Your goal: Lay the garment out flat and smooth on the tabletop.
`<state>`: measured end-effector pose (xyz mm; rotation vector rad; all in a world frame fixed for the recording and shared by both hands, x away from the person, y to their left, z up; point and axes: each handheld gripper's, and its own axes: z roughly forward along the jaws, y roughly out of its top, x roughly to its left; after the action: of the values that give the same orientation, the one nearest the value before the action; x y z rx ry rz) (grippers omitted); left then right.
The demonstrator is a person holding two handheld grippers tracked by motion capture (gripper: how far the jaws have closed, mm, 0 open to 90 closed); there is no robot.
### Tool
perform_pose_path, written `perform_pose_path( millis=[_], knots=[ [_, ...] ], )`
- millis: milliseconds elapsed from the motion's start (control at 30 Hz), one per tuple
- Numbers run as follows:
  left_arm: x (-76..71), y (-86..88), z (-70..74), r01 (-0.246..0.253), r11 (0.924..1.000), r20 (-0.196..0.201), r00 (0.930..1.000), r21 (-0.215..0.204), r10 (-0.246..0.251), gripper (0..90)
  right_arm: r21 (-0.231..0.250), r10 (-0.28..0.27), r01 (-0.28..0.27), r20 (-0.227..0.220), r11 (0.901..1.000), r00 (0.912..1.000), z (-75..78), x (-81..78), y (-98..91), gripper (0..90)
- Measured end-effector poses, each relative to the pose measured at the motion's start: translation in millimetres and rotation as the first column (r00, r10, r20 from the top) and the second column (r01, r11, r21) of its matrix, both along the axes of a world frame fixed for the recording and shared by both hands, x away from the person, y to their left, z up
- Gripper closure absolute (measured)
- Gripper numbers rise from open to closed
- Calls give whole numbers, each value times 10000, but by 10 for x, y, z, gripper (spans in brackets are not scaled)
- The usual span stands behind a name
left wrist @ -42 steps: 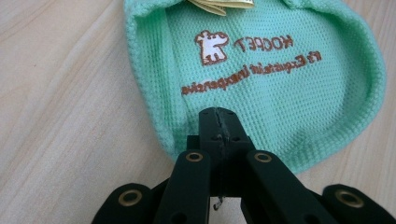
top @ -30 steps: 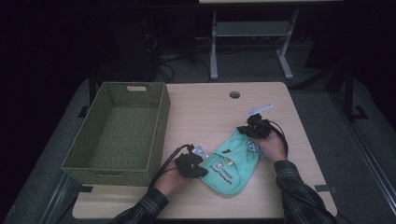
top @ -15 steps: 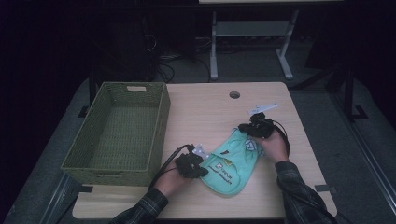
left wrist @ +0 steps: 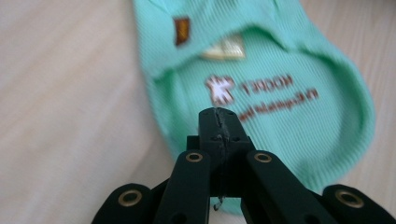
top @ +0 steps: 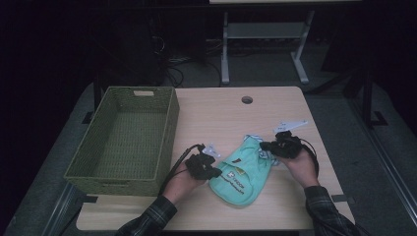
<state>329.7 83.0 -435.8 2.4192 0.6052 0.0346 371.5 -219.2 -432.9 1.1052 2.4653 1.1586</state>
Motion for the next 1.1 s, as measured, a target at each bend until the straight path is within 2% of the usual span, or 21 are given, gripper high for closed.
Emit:
perform_pose_path(
  millis=[33,67,233,300,333,367,400,500,567,600,700,733,800,833,933,1000,1100],
  knots=[
    [31,-6,19,-93,9999,35,10000,-95,93,895,0,0,0,0,10000,10000,0,0,0,897],
    [101,-13,51,-165,9997,163,9997,-158,167,896,-50,90,-90,31,9999,10000,-3,-64,-10,897],
    [241,-61,78,-363,9988,267,9989,-341,373,896,63,187,-187,-47,9998,9998,-2,-204,-19,898],
    [323,-95,78,-348,9989,358,9987,-304,358,896,63,294,-294,-14,9995,9996,-18,-271,-22,898],
    [398,-136,71,-359,9985,323,9988,-410,373,896,52,407,-407,-88,9992,9991,-38,-340,-17,898],
    [398,-136,71,-359,9985,323,9988,-410,373,896,52,407,-407,-88,9992,9991,-38,-340,-17,898],
    [454,-186,58,-369,9979,317,9988,-524,386,896,-88,430,-431,-141,9990,9990,-59,-405,-5,898],
    [505,-234,40,-309,9982,301,9990,-505,324,896,-210,495,-499,-181,9985,9986,-89,-475,1,898],
    [534,-304,0,-322,9970,170,9993,-710,335,896,-157,641,-647,-368,9978,9973,-131,-556,9,897],
    [549,-349,-23,-30,9992,296,9996,-406,42,896,-208,661,-671,-433,9975,9969,-143,-578,18,898],
    [535,-420,-89,-24,9999,307,9995,-166,29,896,-265,822,-839,-612,9961,9947,-187,-652,42,898],
    [526,-434,-114,-140,9997,204,9997,-197,144,896,-279,877,-898,-682,9956,9938,-198,-675,49,898],
    [526,-434,-152,-146,9999,209,9997,-11,146,896,-298,999,-1025,-810,9943,9917,-227,-716,72,898],
    [530,-427,-164,-83,9997,268,9996,218,77,896,-402,1071,-1107,-825,9930,9908,-241,-730,80,897],
    [533,-409,-194,-200,9989,349,9992,427,185,896,-588,1105,-1168,-1003,9914,9888,-279,-745,88,898],
    [531,-407,-197,-285,9991,301,9992,329,275,896,-629,1092,-1160,-1023,9913,9887,-284,-744,89,898],
    [528,-390,-182,-167,9975,481,9988,685,134,897,-798,1108,-1197,-1077,9896,9880,-313,-731,90,898]
  ],
)
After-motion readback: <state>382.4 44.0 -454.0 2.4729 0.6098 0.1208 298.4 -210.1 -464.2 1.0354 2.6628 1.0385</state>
